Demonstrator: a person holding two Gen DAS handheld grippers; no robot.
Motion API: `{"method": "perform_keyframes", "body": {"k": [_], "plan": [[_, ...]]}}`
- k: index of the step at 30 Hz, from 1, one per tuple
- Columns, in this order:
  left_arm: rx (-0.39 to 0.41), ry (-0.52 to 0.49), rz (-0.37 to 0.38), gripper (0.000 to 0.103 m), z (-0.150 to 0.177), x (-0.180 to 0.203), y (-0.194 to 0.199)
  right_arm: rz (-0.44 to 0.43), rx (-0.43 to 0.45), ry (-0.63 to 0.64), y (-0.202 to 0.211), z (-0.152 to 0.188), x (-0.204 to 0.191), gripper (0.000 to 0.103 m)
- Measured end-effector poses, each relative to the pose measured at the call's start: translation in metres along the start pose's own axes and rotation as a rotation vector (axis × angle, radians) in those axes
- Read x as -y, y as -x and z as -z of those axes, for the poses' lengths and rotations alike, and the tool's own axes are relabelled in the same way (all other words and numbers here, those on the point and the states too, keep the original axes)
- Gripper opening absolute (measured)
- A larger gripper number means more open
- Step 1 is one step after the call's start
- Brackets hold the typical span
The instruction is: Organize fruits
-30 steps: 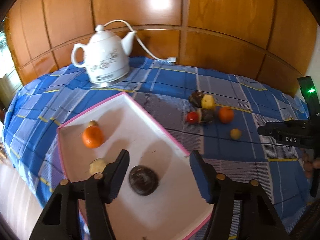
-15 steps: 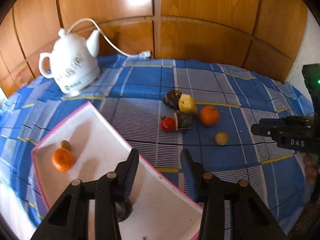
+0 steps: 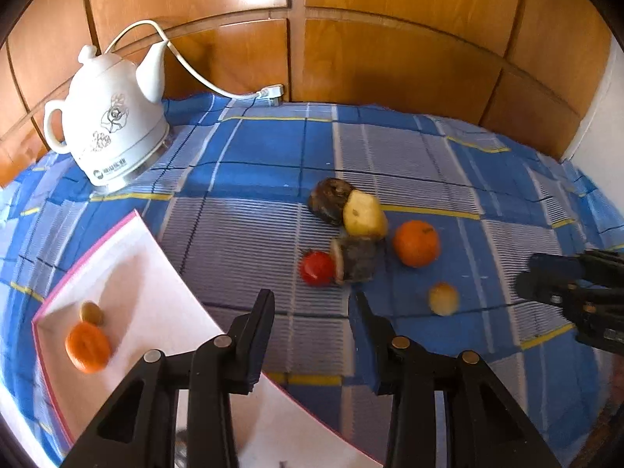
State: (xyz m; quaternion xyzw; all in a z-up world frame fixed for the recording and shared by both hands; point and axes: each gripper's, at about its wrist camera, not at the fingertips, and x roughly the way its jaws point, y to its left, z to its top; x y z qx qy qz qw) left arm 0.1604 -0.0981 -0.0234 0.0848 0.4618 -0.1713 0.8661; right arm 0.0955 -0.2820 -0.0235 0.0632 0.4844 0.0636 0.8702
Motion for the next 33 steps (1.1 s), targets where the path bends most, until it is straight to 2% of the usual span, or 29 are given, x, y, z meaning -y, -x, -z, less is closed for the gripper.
{"method": "perform_keyframes", "body": {"k": [6,15,19,30,33], "plan": [[-0.051,-0.142,-0.017,0.038,-0.012,-0.004,-0.024,-0.009,-0.003,-0.004,0.000,-0.001,0.000,0.037],[-0.113,-0.266,0.034,0.039,-0.019,0.003,-0.052,-0.021,-0.015,-0.020,-0.001,-0.001,0.002,0.037],[-0.137,-0.284,0.050,0.039,-0.023,0.003,-0.062,-0.030,-0.016,-0.025,-0.001,-0.002,0.003,0.038],[-0.125,-0.259,0.124,0.039,-0.039,0.008,-0.075,-0.032,-0.028,-0.035,-0.005,-0.002,0.004,0.037],[-0.120,-0.267,0.127,0.045,-0.037,0.013,-0.077,-0.032,-0.031,-0.036,-0.006,-0.002,0.004,0.038]]}}
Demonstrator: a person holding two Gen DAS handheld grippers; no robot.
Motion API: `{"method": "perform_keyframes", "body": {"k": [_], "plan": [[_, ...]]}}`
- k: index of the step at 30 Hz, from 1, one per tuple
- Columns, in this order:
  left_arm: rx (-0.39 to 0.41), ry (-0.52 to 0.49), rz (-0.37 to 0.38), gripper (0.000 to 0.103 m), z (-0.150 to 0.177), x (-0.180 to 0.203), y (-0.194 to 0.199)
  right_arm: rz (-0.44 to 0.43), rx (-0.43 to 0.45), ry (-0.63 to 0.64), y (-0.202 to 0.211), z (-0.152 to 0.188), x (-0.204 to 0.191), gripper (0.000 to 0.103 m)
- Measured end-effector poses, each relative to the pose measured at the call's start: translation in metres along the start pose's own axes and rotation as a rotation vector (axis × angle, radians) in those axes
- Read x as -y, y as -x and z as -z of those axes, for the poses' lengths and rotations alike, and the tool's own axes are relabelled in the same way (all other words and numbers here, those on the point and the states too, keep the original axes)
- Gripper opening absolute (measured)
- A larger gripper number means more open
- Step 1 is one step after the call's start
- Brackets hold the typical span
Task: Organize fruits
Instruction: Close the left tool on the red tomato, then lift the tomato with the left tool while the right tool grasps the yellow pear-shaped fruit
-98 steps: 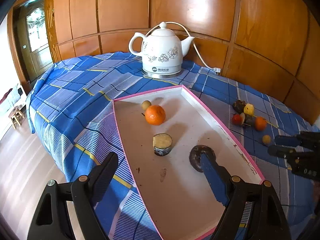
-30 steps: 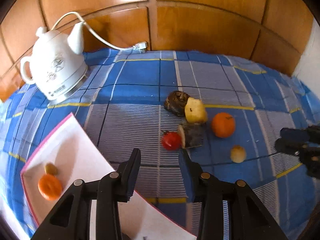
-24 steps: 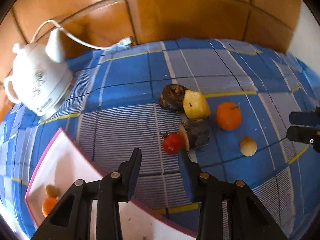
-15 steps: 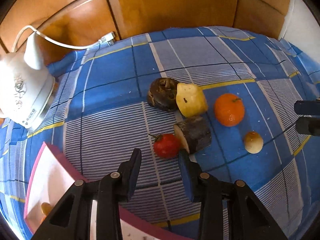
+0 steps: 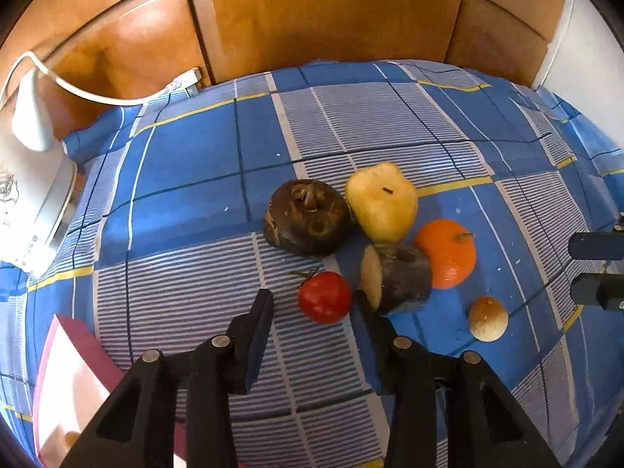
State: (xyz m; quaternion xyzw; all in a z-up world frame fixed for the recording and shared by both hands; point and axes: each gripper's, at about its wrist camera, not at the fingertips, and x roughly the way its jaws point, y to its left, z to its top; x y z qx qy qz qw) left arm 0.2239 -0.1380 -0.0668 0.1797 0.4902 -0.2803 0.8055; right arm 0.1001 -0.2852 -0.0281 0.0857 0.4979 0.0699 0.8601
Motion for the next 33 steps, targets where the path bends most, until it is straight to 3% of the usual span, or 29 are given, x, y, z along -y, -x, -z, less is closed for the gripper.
{"method": "perform_keyframes", "body": {"k": [7,10,16,23,24,33], "plan": [[0.013,0.053,0.043,0.044,-0.001,0.001,-0.005,0.001,-0.005,0.004,-0.002,0.001,-0.001,0.038],[0.006,0.100,0.103,0.034,-0.002,-0.002,-0.004,0.004,-0.009,0.004,-0.004,0.001,-0.001,0.038],[0.022,0.191,0.107,0.035,-0.006,-0.006,-0.006,0.005,-0.013,0.009,-0.006,0.002,-0.003,0.037],[0.027,0.206,0.098,0.032,-0.007,-0.005,-0.006,0.010,-0.014,0.006,-0.007,0.002,-0.002,0.038],[0.024,0.203,0.101,0.025,-0.005,-0.004,-0.005,0.011,-0.012,0.005,-0.007,0.002,-0.001,0.037],[0.027,0.236,0.120,0.025,0.024,0.001,0.016,0.009,0.009,-0.039,-0.010,0.002,0.011,0.037]]}}
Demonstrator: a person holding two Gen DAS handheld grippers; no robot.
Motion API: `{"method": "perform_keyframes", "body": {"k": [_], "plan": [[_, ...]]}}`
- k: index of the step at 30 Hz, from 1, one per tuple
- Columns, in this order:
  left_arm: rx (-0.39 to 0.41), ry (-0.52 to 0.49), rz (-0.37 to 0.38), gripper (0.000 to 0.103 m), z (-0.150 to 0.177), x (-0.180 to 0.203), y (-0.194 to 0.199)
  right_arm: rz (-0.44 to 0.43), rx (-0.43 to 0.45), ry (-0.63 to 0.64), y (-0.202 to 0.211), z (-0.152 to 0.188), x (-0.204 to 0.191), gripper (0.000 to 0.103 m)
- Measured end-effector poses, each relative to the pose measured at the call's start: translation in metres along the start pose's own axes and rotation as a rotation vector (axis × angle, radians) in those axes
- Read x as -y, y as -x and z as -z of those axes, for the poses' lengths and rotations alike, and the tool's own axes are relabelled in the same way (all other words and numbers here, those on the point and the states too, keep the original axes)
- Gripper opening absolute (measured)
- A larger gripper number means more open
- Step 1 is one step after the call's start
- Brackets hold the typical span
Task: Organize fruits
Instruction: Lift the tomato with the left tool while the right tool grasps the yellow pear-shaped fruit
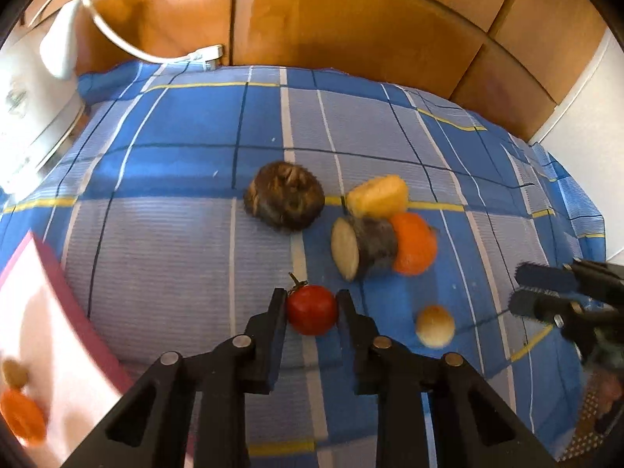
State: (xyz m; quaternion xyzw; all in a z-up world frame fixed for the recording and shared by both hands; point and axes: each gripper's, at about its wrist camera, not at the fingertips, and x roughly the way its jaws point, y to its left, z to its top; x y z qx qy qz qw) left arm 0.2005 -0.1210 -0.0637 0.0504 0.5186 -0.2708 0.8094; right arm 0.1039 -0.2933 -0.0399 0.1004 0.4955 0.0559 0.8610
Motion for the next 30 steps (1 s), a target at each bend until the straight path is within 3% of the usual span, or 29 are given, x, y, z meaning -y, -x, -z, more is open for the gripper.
{"method": "perform_keyframes", "body": {"k": [11,18,21,28,30], "plan": [[0.107,0.013,0.006,0.025,0.033,0.000,0.063,-0.039,-0.035,-0.102,-0.016,0.000,0.014,0.037],[0.179,-0.036,-0.011,0.025,0.050,0.020,0.088,-0.067,0.007,-0.145,-0.023,-0.040,0.004,0.039],[0.200,-0.045,-0.001,0.025,0.058,0.028,0.097,-0.082,0.003,-0.148,-0.036,-0.063,-0.003,0.050],[0.226,-0.029,0.026,0.025,0.070,0.034,0.108,0.020,-0.066,-0.130,-0.080,-0.092,-0.018,0.051],[0.233,-0.018,0.028,0.025,0.071,0.033,0.111,0.007,-0.092,-0.128,-0.087,-0.093,-0.020,0.053]]}}
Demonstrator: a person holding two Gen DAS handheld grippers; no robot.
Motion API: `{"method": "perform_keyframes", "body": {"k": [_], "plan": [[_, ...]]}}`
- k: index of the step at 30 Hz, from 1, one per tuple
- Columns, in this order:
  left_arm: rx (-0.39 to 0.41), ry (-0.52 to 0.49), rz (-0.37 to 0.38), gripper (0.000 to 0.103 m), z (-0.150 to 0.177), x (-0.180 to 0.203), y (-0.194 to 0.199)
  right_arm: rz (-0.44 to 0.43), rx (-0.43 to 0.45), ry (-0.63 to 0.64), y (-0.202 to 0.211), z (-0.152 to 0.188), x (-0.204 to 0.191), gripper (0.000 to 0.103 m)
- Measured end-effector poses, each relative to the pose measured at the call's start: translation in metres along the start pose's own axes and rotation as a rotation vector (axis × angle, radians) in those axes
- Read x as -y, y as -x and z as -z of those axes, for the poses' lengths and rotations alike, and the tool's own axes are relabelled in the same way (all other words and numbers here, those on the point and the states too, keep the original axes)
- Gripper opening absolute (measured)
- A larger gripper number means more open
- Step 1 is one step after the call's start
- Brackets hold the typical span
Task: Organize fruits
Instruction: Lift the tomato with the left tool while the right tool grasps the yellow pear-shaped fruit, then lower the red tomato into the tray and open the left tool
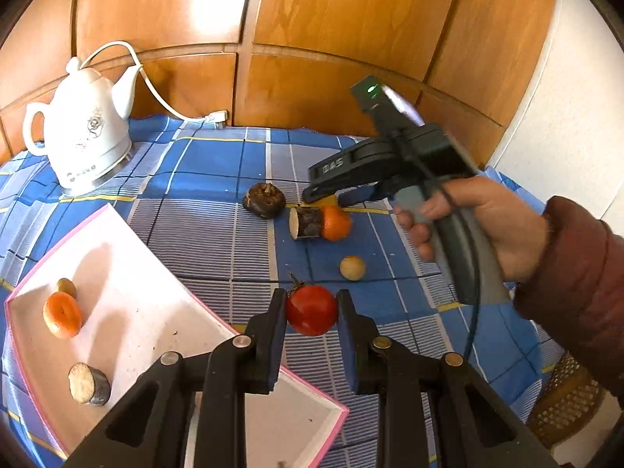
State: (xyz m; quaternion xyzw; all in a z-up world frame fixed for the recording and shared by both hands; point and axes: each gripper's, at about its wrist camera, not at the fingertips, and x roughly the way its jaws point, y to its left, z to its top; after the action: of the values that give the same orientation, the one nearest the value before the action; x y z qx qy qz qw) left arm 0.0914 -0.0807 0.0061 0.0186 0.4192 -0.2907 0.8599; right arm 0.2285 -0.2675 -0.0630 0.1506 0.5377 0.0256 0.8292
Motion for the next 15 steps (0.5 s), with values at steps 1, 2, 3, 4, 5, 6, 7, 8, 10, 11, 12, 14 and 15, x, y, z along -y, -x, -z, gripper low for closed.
{"method": "perform_keyframes", "body": {"k": [1,2,3,4,5,6,7,8,10,11,12,14,15], "plan": [[0.004,0.013,0.003,0.025,0.001,-0.001,0.001,0.027,-0.013,0.017,-0.004,0.001,-0.004,0.053],[0.006,0.022,0.005,0.025,0.001,-0.002,0.002,0.044,-0.011,0.031,-0.005,0.001,-0.007,0.051],[0.008,0.030,0.005,0.025,0.001,-0.003,0.002,0.055,-0.003,0.042,-0.004,0.002,-0.009,0.050],[0.012,0.037,0.001,0.025,0.002,-0.004,0.004,0.047,0.012,0.041,-0.003,0.002,-0.010,0.049],[0.018,0.043,-0.003,0.025,0.003,-0.005,0.005,0.038,0.027,0.030,0.000,0.001,-0.007,0.048],[0.021,0.047,-0.006,0.025,0.004,-0.006,0.007,0.028,0.041,0.018,0.002,0.001,-0.004,0.045],[0.025,0.054,-0.013,0.025,0.005,-0.007,0.009,0.021,0.064,0.004,0.007,0.000,0.001,0.045],[0.028,0.058,-0.018,0.025,0.005,-0.008,0.010,0.018,0.079,-0.004,0.012,-0.001,0.004,0.043],[0.036,0.071,-0.031,0.025,0.008,-0.012,0.014,0.025,0.107,-0.025,0.025,-0.003,0.014,0.043],[0.041,0.076,-0.043,0.025,0.009,-0.014,0.016,0.023,0.119,-0.030,0.032,-0.005,0.020,0.043],[0.045,0.081,-0.055,0.025,0.010,-0.015,0.017,0.028,0.129,-0.025,0.042,-0.003,0.028,0.043],[0.057,0.101,-0.082,0.025,0.013,-0.021,0.021,0.056,0.125,0.007,0.053,0.001,0.037,0.043],[0.061,0.113,-0.090,0.025,0.015,-0.024,0.022,0.074,0.119,0.026,0.056,0.005,0.039,0.043]]}}
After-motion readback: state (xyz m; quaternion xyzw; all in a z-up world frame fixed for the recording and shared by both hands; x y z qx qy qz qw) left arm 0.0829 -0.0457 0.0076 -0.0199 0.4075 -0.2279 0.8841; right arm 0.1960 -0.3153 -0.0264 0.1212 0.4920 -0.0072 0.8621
